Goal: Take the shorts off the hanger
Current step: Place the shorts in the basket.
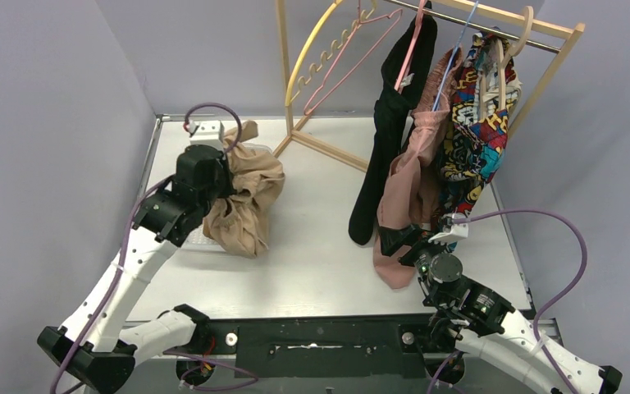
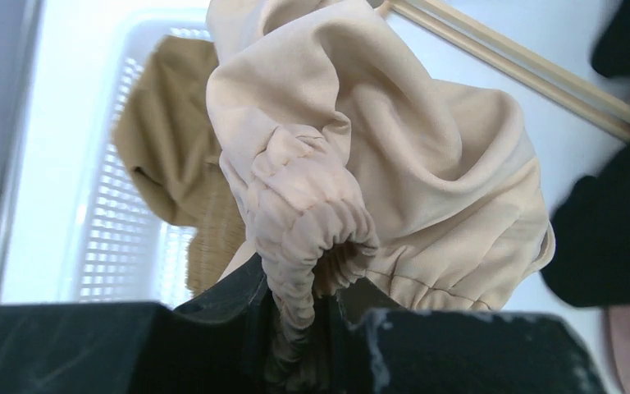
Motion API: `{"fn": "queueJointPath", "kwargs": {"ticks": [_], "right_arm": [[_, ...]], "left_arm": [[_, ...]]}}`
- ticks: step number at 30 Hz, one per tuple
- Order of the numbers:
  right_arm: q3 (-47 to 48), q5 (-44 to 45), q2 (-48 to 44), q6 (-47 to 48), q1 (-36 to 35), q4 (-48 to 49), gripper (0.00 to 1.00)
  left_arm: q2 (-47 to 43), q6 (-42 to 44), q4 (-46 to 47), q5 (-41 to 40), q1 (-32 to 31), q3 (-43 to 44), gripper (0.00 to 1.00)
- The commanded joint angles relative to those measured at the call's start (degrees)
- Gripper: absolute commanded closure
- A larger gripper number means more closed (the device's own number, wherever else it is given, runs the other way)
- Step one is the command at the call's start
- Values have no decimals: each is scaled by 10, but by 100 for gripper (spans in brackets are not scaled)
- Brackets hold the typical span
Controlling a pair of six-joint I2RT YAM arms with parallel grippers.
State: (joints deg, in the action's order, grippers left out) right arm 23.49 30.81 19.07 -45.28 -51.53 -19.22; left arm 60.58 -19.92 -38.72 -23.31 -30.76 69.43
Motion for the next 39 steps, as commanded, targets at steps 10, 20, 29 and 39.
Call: {"fn": "queueJointPath", "kwargs": {"ticks": [10,20,29,39], "right_arm": [[15,18,-5,2,-3,22,9],[13,21,-11,7,-3,17,9],[9,26,-29,-2,-3,4,9],[23,7,-15,21,-3,15,9]], "left_arm": [[39,66,68,106,147,103,100],[27,26,114,171,202,-47,100],[-1,-10,139,253,307,-140,100],[58,18,267,254,350,-157,100]]}}
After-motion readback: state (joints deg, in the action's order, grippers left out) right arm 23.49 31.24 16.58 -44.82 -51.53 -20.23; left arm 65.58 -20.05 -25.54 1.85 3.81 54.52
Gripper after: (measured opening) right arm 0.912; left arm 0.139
